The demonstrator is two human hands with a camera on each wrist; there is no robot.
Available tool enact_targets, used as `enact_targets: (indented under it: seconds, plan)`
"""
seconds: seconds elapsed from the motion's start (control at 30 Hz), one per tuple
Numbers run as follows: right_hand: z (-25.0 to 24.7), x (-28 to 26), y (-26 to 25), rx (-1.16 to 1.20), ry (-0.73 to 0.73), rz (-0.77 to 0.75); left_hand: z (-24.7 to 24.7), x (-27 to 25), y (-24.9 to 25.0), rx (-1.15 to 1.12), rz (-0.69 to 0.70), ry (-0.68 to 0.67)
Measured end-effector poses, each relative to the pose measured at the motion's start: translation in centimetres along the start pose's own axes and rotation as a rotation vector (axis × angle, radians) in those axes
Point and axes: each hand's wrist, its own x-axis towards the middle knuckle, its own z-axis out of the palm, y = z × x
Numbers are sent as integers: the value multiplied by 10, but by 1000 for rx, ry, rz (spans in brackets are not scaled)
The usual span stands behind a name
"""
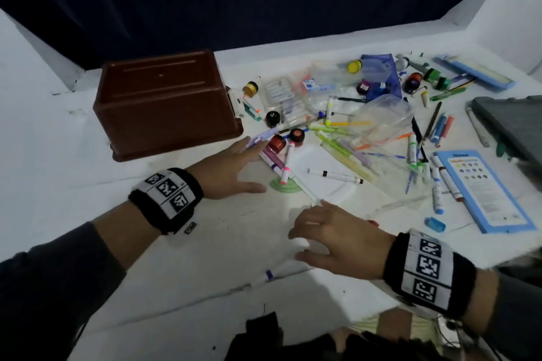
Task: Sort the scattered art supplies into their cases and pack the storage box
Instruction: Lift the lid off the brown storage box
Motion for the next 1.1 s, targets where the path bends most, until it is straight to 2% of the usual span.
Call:
enact_targets:
  seconds: [0.07, 0.17, 0.23, 0.33, 0.43, 0.57, 0.73, 0.83, 1.0, 1.1]
  plan:
    - [11, -2, -6, 19, -25, -73, 6, -18, 1, -4, 3, 18]
    - [23, 0, -10, -71, 27, -117, 17, -39, 0, -27, 1, 17]
    - [26, 4, -11, -142, 65, -109, 23, -49, 1, -69, -12, 32]
    - [23, 11, -12, -206, 82, -63, 23, -61, 5, -126, -14, 146]
    - [8, 15, -4, -182, 161, 31, 19, -72, 8, -234, -34, 305]
    - [-26, 27, 18, -45, 371, 206, 11, -84, 6, -408, -68, 538]
    - [-74, 58, 48, -37, 678, 435, 1, -91, -6, -540, -114, 680]
    - [-95, 86, 54, -9, 703, 528, -4, -95, -18, -583, -133, 726]
    - [-108, 146, 35, 217, 706, 400, -28, -104, -42, -648, -150, 852]
    - [-109, 192, 21, 340, 657, 344, -49, -104, -69, -701, -200, 967]
